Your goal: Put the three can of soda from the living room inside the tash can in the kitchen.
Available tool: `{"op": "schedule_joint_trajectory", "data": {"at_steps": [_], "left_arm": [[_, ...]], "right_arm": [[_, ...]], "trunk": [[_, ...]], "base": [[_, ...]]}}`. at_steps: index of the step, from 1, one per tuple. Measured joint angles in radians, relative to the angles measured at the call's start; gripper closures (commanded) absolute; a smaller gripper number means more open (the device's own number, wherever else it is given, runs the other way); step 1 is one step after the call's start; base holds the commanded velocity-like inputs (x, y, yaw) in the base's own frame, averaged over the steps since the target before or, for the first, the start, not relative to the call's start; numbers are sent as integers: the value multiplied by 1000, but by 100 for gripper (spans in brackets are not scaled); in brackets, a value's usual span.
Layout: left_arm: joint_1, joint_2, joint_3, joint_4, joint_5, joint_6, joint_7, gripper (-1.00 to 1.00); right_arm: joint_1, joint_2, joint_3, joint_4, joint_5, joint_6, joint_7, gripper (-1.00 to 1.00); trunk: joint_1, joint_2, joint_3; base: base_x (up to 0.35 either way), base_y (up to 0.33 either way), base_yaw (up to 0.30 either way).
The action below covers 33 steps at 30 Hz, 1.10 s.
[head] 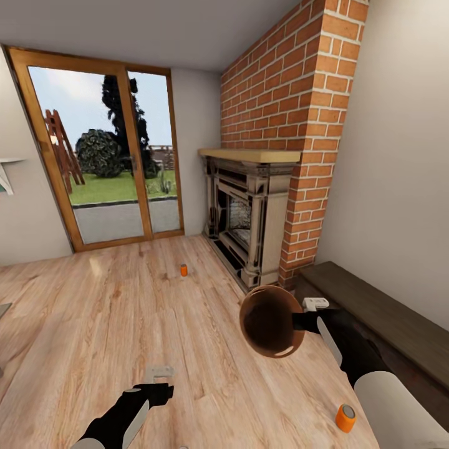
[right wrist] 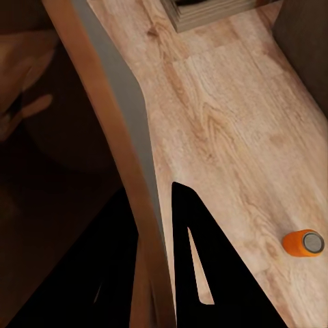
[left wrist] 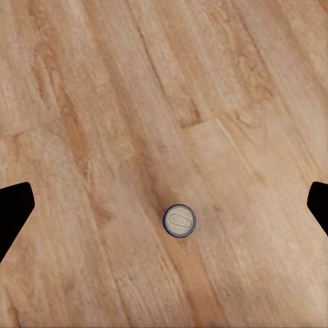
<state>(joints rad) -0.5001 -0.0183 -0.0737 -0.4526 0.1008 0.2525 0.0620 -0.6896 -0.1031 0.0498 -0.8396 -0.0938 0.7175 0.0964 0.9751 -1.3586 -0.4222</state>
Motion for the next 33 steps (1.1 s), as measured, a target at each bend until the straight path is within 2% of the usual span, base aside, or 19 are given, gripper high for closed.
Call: {"op": "schedule_joint_trajectory", "data": {"at_steps": [13,33], "left_arm": [[0,0,0,0,-1,-1,0,-100],[0,0,-1,0,0,-4,-1,-100]], "right_arm": [[0,6,33,-1,-4,0,0,100],[0,8,32,-1,-5,2,-1,100]], "trunk": [[50,-91,-41],[127,-231,-127]], "base": [[0,0,-8],[0,0,-136]]}}
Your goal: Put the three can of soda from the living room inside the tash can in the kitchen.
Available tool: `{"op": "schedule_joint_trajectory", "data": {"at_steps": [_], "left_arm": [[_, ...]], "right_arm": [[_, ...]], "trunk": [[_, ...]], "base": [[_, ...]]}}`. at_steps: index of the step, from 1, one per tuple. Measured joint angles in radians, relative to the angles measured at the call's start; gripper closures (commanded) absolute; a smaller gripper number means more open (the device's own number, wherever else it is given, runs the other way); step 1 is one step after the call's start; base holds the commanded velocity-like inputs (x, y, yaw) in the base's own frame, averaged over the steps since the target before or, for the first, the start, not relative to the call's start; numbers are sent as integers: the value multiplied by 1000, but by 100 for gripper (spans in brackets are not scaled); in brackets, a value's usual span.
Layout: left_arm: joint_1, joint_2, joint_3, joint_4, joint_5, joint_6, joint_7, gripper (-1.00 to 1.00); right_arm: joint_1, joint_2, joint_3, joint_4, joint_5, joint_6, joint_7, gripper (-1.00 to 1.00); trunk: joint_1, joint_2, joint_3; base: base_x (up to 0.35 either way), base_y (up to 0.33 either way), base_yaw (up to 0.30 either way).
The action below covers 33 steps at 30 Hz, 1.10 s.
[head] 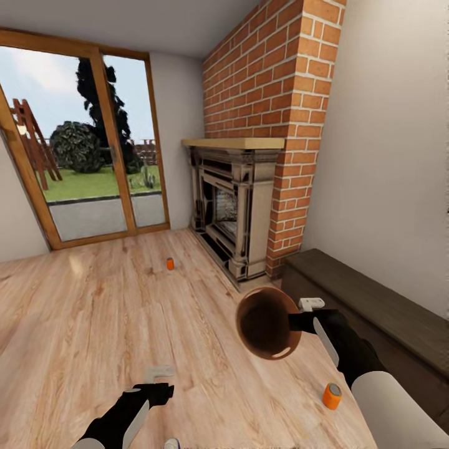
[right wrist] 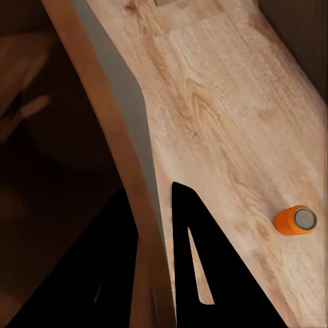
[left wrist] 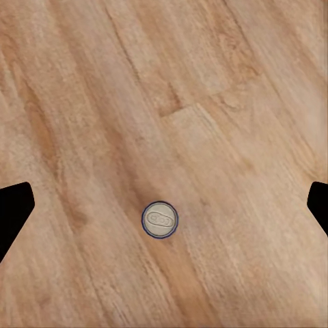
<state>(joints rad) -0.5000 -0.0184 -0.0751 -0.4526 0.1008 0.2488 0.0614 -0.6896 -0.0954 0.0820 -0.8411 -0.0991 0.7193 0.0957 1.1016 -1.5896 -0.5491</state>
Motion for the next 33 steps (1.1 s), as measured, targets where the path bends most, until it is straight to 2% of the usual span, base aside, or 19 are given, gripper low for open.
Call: {"op": "schedule_joint_trajectory", "data": {"at_steps": [21,26,29,33], "left_arm": [[1,0,1,0,0,0,0,-100],[1,0,2,0,0,0,0,-100],[1,0,1,0,0,0,0,-100],[1,0,2,0,0,0,0,-100]], "right_arm": [[0,6,2,-17,3,-3,2,100],[3,15,2,-88,6,-3,1,100],[5,19,1,-154,-7,-2,3,100],[10,20,0,-213,5,2,2,100]], "trunk": [[81,-147,-92],[100,-182,-114],[111,-203,-127],[127,-231,-145]], "base": [[0,0,-142],[0,0,-143],[0,0,-143],[0,0,-143]]}}
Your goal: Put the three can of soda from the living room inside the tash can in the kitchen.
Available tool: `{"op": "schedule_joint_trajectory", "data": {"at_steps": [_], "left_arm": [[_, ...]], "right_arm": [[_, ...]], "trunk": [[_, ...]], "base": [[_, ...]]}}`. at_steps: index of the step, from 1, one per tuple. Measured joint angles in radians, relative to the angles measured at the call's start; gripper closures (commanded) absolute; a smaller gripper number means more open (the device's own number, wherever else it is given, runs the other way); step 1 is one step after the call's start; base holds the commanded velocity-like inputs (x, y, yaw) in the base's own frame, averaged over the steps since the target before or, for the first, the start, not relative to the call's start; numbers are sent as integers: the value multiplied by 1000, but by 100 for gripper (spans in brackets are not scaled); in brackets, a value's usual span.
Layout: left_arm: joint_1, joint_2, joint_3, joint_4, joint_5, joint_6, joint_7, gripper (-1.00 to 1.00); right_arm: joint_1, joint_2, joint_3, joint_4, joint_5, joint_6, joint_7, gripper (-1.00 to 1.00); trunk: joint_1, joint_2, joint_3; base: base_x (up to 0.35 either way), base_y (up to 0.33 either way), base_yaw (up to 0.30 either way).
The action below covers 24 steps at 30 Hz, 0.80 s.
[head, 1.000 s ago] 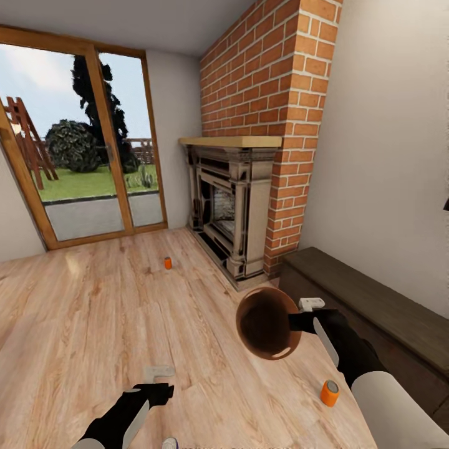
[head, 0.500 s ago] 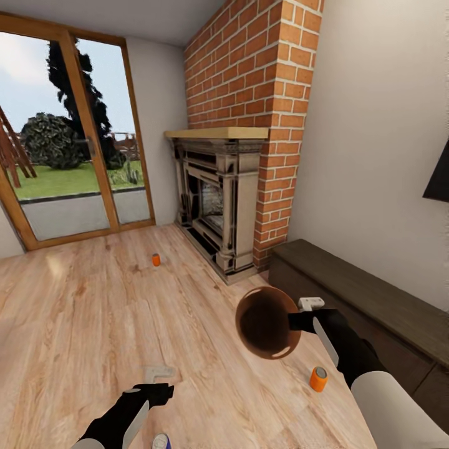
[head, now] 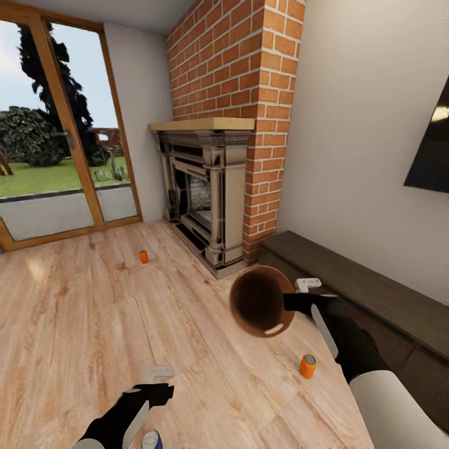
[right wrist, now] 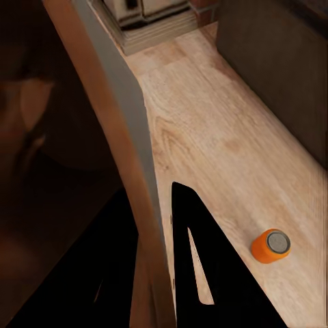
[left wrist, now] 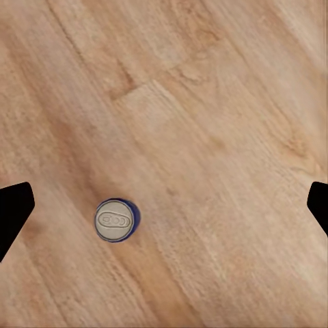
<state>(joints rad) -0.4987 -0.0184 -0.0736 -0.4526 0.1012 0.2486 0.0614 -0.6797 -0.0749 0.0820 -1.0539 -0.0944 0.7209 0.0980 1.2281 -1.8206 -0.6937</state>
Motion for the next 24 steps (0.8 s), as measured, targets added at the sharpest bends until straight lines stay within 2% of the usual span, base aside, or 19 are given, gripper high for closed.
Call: {"op": "schedule_joint_trajectory", "data": {"at_steps": [7,14,19,24], "left_arm": [[0,0,0,0,-1,-11,0,-100],[0,0,0,0,-1,-15,0,-100],[1,0,0,-1,1,-19,-1,-100],[2,0,0,-1,1,-50,-1,-100]], "right_arm": [[4,0,0,-64,-6,8,2,100],[42,1,2,-157,-8,13,2,100],[52,1,2,-179,-13,15,2,100],[55,9,6,-184,-13,16,3,100]], "trunk": [[27,-49,-31],[54,-98,-61],[54,-98,-68],[54,-98,-74]], "base": [[0,0,-143],[0,0,-143],[0,0,-143],[0,0,-143]]}}
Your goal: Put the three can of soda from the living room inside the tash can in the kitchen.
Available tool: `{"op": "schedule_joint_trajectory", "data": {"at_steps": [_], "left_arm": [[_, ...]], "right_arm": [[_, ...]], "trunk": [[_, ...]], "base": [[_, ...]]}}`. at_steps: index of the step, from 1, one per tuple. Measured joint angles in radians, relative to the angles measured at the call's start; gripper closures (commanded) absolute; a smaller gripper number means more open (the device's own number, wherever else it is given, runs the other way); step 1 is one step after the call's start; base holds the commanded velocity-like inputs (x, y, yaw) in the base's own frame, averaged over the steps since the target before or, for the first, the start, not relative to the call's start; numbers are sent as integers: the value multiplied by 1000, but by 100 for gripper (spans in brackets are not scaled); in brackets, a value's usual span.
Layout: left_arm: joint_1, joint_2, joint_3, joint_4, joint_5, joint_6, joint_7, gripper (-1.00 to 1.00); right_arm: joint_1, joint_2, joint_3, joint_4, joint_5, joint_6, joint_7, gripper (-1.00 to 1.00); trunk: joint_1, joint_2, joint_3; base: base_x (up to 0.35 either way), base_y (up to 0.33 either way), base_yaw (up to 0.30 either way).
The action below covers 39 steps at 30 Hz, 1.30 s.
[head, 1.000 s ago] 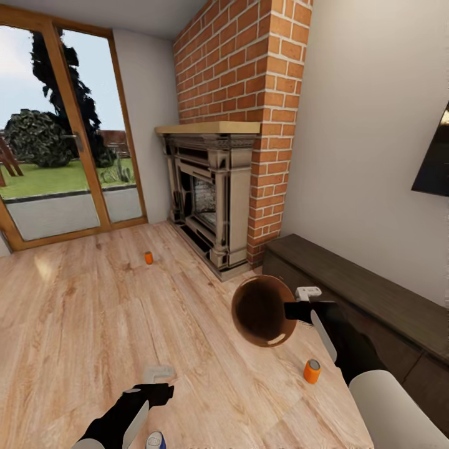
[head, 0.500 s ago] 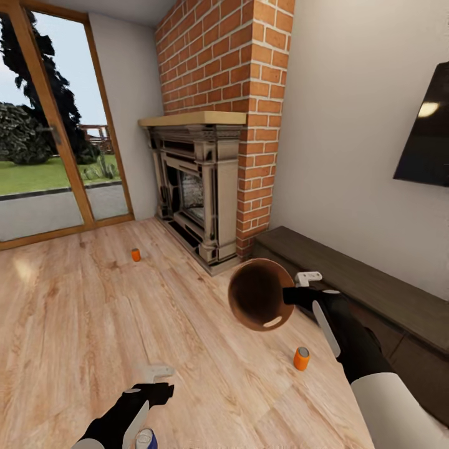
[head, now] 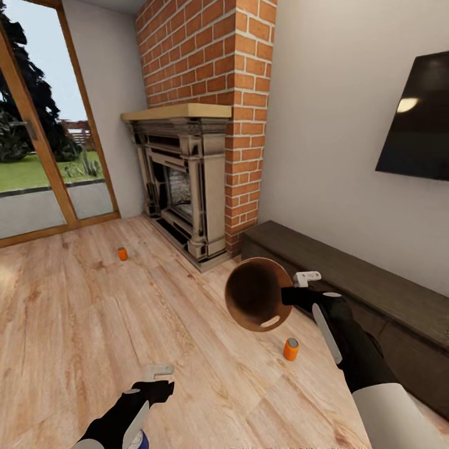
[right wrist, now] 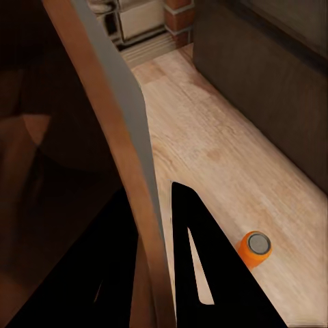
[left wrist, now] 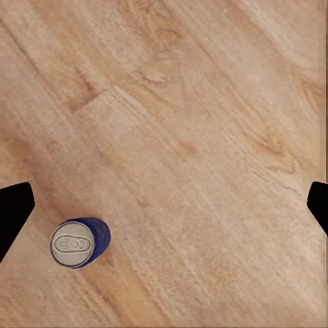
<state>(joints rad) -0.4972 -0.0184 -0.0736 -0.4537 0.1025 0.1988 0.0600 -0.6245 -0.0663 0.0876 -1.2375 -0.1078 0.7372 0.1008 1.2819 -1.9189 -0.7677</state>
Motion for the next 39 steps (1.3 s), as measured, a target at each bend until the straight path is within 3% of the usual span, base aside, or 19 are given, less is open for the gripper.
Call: {"op": "schedule_joint_trajectory", "data": {"at_steps": [7,11,14,18,21,24,31,39], "left_arm": [[-1,1,2,-2,2,-11,0,-100],[-1,6,16,-3,27,-13,0,-100],[-1,18,36,-2,50,-14,0,-100],[-3,52,110,-2,93,-13,1,-100],[-3,65,136,-1,108,-13,1,-100],[-3,69,143,-1,111,-13,1,-100],[-2,72,150,-1,114,-14,1,-100],[-1,71,150,-1,114,-16,1,-100]], "right_arm": [[1,7,1,-1,7,0,0,100],[1,7,1,0,8,0,0,100],[1,8,1,0,9,0,-1,100],[2,10,2,4,13,0,-1,100],[2,13,2,5,5,0,0,100],[3,14,4,7,11,0,-1,100],[3,22,79,9,6,-1,-2,100],[2,23,97,9,10,-1,-3,100]], "trunk": [[0,0,-9],[0,0,-14],[0,0,-17],[0,0,-22],[0,0,-24],[0,0,-25],[0,0,-32],[0,0,-41]], "base": [[0,0,-143],[0,5,-143],[0,54,-143],[0,112,-109],[0,106,-40],[0,72,14],[0,20,112],[0,2,157]]}}
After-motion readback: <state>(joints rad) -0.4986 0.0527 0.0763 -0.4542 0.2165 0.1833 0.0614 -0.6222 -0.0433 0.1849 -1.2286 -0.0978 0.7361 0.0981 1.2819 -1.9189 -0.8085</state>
